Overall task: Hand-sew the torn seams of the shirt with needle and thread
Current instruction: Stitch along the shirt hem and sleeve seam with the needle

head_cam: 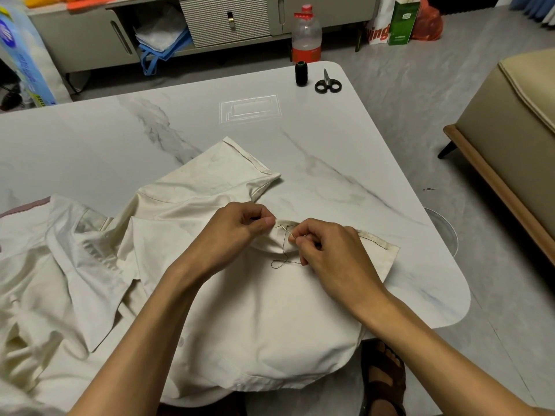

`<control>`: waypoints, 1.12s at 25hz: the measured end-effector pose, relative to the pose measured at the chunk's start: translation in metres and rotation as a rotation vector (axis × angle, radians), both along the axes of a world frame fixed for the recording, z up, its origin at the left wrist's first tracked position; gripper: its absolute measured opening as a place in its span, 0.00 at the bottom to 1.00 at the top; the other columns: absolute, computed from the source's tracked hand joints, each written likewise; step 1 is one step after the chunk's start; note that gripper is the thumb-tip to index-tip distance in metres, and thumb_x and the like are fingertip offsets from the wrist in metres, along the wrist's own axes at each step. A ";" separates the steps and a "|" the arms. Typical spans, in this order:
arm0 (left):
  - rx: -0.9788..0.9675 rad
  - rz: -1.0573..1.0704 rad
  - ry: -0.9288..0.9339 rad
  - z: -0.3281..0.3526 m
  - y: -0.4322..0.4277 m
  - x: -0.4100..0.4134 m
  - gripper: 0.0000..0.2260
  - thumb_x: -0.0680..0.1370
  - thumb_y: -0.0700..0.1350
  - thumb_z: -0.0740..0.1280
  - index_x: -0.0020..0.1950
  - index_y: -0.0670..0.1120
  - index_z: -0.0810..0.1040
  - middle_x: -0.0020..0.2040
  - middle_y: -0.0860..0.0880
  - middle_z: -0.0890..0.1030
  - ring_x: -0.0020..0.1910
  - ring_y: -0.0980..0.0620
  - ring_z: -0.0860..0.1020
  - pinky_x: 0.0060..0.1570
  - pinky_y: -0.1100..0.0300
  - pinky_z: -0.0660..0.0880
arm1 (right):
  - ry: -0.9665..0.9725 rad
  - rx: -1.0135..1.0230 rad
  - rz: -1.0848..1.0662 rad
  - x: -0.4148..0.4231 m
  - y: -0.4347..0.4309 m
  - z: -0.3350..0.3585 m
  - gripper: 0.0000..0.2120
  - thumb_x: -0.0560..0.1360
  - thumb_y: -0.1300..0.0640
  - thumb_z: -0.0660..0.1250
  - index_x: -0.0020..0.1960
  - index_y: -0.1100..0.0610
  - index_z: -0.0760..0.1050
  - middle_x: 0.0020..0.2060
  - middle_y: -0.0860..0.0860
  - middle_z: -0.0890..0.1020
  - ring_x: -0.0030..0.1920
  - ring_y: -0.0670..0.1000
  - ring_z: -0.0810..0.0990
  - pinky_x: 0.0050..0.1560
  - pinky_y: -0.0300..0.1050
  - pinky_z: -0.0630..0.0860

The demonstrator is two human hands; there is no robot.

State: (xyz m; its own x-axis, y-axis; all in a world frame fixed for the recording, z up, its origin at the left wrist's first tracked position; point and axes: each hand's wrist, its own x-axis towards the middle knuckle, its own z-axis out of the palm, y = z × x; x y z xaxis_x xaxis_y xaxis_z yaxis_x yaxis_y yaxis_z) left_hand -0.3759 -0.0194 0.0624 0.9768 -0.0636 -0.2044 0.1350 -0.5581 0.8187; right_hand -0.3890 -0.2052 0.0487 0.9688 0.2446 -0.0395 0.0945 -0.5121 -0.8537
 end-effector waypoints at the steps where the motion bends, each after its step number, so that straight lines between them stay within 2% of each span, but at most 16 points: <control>1: 0.003 0.000 -0.003 0.000 0.000 0.000 0.08 0.80 0.43 0.67 0.44 0.46 0.83 0.42 0.45 0.83 0.40 0.56 0.75 0.47 0.57 0.70 | -0.001 -0.006 0.001 0.000 0.000 0.000 0.09 0.78 0.60 0.64 0.42 0.52 0.79 0.27 0.49 0.79 0.30 0.45 0.72 0.33 0.36 0.67; 5: 0.030 0.011 -0.040 0.002 -0.003 -0.001 0.08 0.80 0.44 0.68 0.41 0.49 0.82 0.37 0.53 0.80 0.38 0.57 0.75 0.46 0.57 0.70 | -0.006 -0.023 -0.008 0.000 0.000 -0.001 0.09 0.77 0.60 0.63 0.42 0.52 0.79 0.28 0.50 0.80 0.32 0.47 0.73 0.36 0.40 0.69; 7: 0.048 0.015 -0.092 0.002 -0.006 -0.001 0.07 0.78 0.45 0.71 0.40 0.50 0.82 0.37 0.55 0.81 0.40 0.56 0.77 0.48 0.56 0.72 | -0.014 -0.032 -0.020 0.001 0.001 -0.002 0.09 0.78 0.60 0.63 0.42 0.52 0.79 0.28 0.49 0.79 0.31 0.46 0.73 0.32 0.38 0.67; 10: 0.185 -0.012 -0.287 -0.002 -0.010 -0.003 0.07 0.75 0.50 0.70 0.40 0.49 0.82 0.37 0.56 0.81 0.43 0.58 0.77 0.48 0.59 0.69 | -0.022 -0.031 -0.048 0.000 0.004 -0.001 0.08 0.78 0.59 0.63 0.42 0.52 0.79 0.27 0.48 0.80 0.29 0.45 0.73 0.34 0.38 0.69; 12: 0.320 -0.030 -0.459 -0.007 -0.014 -0.003 0.09 0.74 0.51 0.68 0.40 0.47 0.82 0.36 0.58 0.77 0.43 0.61 0.73 0.52 0.62 0.64 | -0.017 -0.007 -0.090 0.001 0.006 0.000 0.09 0.78 0.59 0.63 0.41 0.53 0.78 0.27 0.48 0.80 0.30 0.46 0.75 0.38 0.40 0.72; 14: 0.405 -0.035 -0.599 -0.012 -0.017 -0.003 0.08 0.75 0.49 0.68 0.41 0.46 0.82 0.37 0.59 0.74 0.41 0.60 0.71 0.59 0.58 0.64 | -0.015 0.020 -0.132 0.001 0.007 0.002 0.09 0.78 0.58 0.64 0.40 0.53 0.78 0.27 0.47 0.80 0.31 0.45 0.77 0.40 0.40 0.74; 17: 0.516 -0.049 -0.746 -0.017 -0.017 -0.003 0.06 0.76 0.46 0.70 0.43 0.45 0.82 0.38 0.53 0.78 0.39 0.54 0.74 0.63 0.54 0.67 | 0.002 0.056 -0.162 0.002 0.009 0.003 0.09 0.78 0.57 0.65 0.39 0.53 0.77 0.26 0.45 0.80 0.32 0.43 0.79 0.41 0.38 0.74; 22: 0.633 -0.096 -0.866 -0.015 -0.019 -0.004 0.04 0.76 0.40 0.70 0.40 0.44 0.82 0.36 0.49 0.78 0.35 0.47 0.76 0.62 0.52 0.68 | 0.021 0.075 -0.199 0.000 0.013 0.003 0.10 0.79 0.58 0.65 0.39 0.55 0.78 0.26 0.46 0.80 0.32 0.43 0.79 0.41 0.40 0.75; 26: 0.659 -0.135 -0.904 -0.011 -0.021 -0.007 0.06 0.75 0.38 0.70 0.39 0.45 0.82 0.35 0.50 0.77 0.34 0.47 0.75 0.62 0.51 0.69 | 0.013 0.083 -0.224 -0.001 0.014 0.004 0.10 0.78 0.59 0.65 0.38 0.54 0.77 0.25 0.45 0.80 0.31 0.44 0.79 0.38 0.37 0.73; 28: 0.665 -0.163 -0.917 -0.011 -0.022 -0.007 0.06 0.76 0.38 0.70 0.39 0.46 0.82 0.35 0.51 0.77 0.35 0.49 0.73 0.62 0.52 0.69 | 0.012 0.082 -0.232 -0.001 0.015 0.004 0.11 0.78 0.60 0.64 0.38 0.54 0.77 0.25 0.45 0.80 0.33 0.45 0.80 0.40 0.38 0.74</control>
State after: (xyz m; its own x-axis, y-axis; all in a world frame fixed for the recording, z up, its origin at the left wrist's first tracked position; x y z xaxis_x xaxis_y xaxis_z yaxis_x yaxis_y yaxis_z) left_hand -0.3833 -0.0409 0.0516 0.7655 -0.3489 0.5407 -0.4741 -0.8739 0.1073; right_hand -0.3897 -0.1905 0.0522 0.9990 0.0184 -0.0407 -0.0282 -0.4476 -0.8938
